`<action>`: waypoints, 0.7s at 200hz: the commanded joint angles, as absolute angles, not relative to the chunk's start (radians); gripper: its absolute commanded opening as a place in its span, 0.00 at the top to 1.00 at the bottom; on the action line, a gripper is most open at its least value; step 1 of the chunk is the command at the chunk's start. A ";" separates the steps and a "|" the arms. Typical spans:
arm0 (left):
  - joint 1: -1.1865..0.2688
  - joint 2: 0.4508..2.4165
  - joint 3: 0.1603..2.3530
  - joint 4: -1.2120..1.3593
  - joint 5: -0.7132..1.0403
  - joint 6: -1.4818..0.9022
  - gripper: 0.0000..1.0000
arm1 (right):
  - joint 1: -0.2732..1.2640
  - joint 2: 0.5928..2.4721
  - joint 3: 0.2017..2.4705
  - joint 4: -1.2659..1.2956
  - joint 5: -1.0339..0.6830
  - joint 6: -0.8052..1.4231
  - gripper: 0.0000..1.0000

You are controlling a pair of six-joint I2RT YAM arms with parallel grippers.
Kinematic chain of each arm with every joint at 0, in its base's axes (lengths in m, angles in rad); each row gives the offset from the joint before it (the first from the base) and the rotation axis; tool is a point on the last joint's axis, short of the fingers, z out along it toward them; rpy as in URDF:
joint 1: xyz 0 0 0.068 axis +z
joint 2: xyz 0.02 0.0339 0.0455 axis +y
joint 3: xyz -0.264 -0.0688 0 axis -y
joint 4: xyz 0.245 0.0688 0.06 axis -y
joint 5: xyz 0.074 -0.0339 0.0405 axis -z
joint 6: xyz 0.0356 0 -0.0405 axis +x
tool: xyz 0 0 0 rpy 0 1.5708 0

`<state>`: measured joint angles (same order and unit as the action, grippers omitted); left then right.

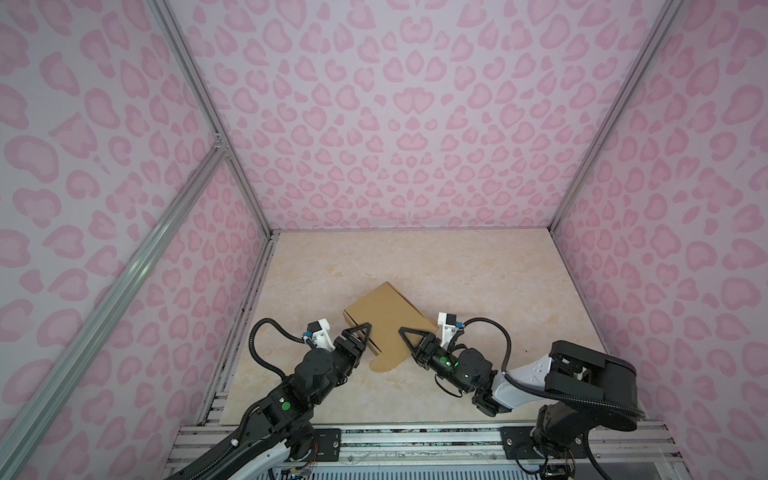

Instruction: Fold the paper box

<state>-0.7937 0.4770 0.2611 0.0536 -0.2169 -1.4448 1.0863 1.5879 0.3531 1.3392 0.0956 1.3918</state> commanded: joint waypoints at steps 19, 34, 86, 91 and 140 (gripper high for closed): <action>-0.793 0.454 0.299 0.031 -0.240 -1.388 0.29 | 1.062 1.516 0.339 1.258 0.101 1.361 0.39; -0.794 0.434 0.318 -0.015 -0.252 -1.358 0.28 | 1.045 1.448 0.348 1.119 0.083 1.327 0.39; -0.793 0.312 0.402 -0.278 -0.326 -1.239 0.26 | 1.016 1.147 0.491 0.340 0.100 1.056 0.40; -0.793 0.298 0.404 -0.298 -0.333 -1.228 0.26 | 1.014 1.129 0.498 0.298 0.104 1.032 0.40; -0.793 0.191 0.338 -0.381 -0.338 -1.235 0.25 | 1.007 0.998 0.545 -0.048 0.116 0.862 0.43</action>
<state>-0.7929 0.2192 0.3763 -0.3149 -0.3241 -1.2392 1.0058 1.0424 0.5293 0.2054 0.0910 0.9920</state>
